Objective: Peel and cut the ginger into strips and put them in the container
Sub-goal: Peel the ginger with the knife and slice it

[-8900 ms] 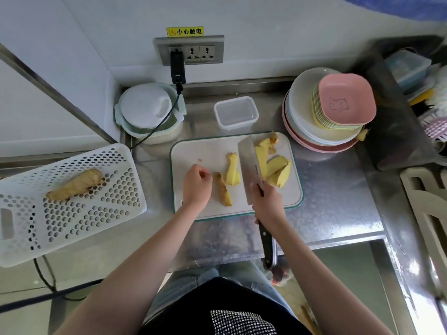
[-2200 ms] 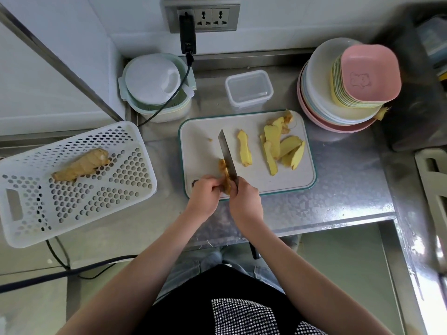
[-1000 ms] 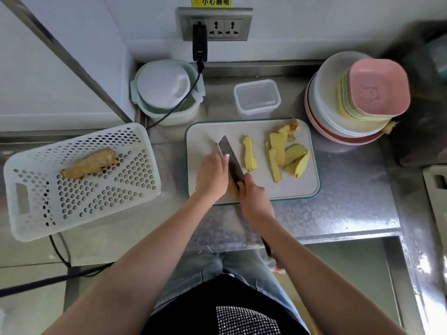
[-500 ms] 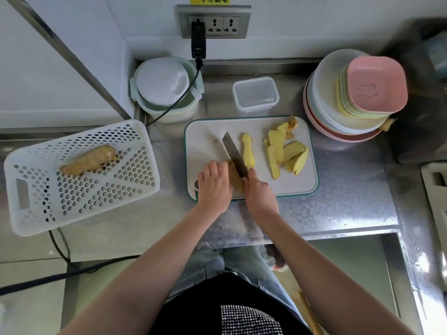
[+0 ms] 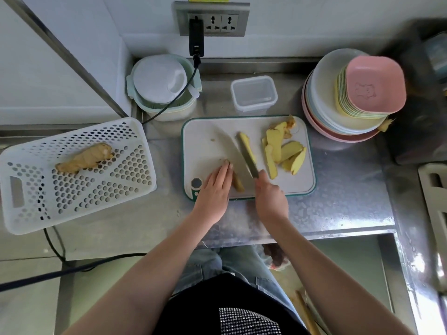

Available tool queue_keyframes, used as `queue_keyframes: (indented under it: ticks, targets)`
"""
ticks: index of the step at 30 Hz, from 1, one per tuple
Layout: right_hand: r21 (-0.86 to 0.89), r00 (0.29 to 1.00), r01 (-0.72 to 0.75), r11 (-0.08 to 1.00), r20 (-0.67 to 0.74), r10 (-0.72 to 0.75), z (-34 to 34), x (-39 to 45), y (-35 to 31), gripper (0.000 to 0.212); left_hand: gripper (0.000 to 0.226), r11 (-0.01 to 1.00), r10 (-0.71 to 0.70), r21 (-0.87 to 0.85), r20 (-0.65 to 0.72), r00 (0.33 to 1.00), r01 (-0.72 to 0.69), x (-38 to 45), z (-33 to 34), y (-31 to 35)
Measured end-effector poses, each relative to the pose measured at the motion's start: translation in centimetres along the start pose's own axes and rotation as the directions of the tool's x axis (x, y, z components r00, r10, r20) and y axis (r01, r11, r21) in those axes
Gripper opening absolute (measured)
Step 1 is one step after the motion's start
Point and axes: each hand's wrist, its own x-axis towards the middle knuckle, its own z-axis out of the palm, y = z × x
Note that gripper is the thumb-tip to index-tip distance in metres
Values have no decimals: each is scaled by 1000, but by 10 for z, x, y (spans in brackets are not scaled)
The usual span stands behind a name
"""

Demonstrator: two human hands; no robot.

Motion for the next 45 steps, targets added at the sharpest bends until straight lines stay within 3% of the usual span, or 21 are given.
queue_keyframes:
  ticks: [2,5,7,11,17,20,23,28,34,38,42,45]
  targets:
    - [100,998,-48,994,-31,51,-8,4,12,4,69,1000,-9,-28,11,1000,10,0,1,-1]
    - [289,999,-3,957,-30,13,-17,5,13,14,65,983,-14,-183,-41,999,7,-1,-4,0]
    - [351,998,66,934,-26,-61,-21,0,6,15,62,932,-156,-344,-99,983,113,-5,-11,0]
    - [331,987,138,934,30,-157,-17,-5,-7,20,58,770,-453,-565,-156,878,297,-15,-19,-1]
    - [249,988,107,963,81,-131,-10,-5,-13,19,24,598,-570,-731,-99,816,329,-2,-21,1]
    - [210,989,105,972,80,-124,-8,-7,-15,18,17,590,-551,-720,-28,834,366,9,-20,5]
    - [183,990,99,978,79,-115,-6,-8,-17,16,24,609,-486,-694,56,872,384,9,-17,8]
    - [142,992,93,986,68,-104,-3,-8,-19,15,31,671,-389,-669,50,920,320,8,-11,5]
    - [45,995,65,997,67,-68,5,-10,-26,15,24,546,-554,-741,30,832,391,7,-24,11]
    - [51,996,63,997,62,-67,4,-9,-29,12,21,518,-611,-742,28,791,427,8,-29,5]
    - [70,995,79,994,55,-82,4,-3,-30,13,42,553,-595,-715,20,803,427,16,-49,10]
    - [76,993,97,992,54,-101,5,-2,-30,11,57,676,-562,-515,103,821,527,50,-68,21]
